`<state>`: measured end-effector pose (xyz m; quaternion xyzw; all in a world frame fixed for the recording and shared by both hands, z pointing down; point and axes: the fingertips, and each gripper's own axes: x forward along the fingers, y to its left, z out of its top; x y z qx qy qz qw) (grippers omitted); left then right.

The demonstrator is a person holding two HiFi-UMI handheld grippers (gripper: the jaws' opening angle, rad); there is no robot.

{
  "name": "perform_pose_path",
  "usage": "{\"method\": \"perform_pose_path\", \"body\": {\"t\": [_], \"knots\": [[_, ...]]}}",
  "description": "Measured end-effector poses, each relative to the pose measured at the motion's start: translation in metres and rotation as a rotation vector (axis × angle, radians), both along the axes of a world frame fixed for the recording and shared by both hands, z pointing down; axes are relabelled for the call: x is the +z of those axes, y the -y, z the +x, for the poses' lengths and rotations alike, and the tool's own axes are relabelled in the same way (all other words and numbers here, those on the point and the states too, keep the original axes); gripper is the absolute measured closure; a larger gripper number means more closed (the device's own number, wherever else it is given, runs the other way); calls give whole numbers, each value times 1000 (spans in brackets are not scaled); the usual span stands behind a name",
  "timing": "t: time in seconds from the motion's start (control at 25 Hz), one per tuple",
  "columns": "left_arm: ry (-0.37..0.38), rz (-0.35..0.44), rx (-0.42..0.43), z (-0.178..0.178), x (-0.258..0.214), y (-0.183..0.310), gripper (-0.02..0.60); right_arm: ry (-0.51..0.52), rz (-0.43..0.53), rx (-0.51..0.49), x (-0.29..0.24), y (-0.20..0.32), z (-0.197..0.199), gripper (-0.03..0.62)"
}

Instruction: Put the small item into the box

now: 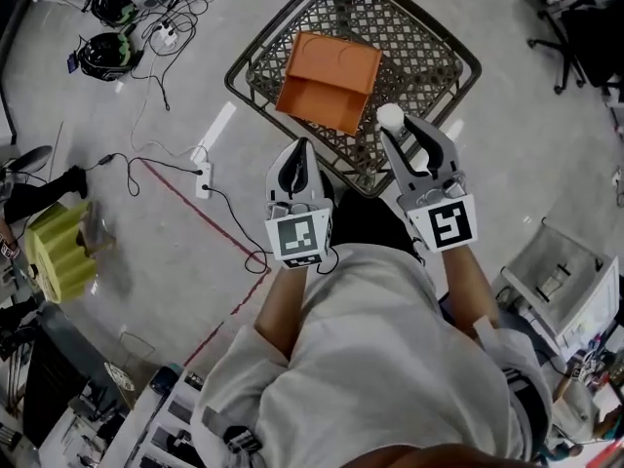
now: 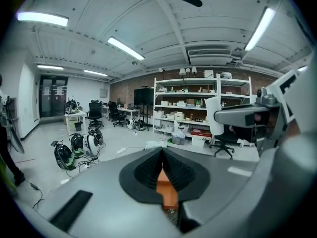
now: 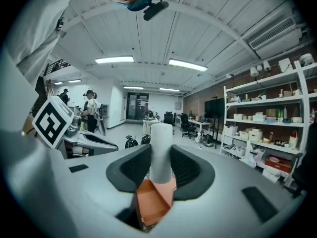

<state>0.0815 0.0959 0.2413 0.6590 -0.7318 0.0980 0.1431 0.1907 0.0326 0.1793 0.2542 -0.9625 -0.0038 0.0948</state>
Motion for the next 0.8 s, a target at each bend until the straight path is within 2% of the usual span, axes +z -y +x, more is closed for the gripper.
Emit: {"method": "perform_pose_path", "body": {"t": [0.2,0.44,0.8], "knots": [[-27,-37,11,-14,33,0,572,-58,-30,-25,32,-2,-23,474],[-75,-64,-33,-37,60,23,572,-122,-101,-24,67,22,-43,474],[-115,-106,-46,-68,114,31,572,-198,-118,-29,116,43,-72,474]]}}
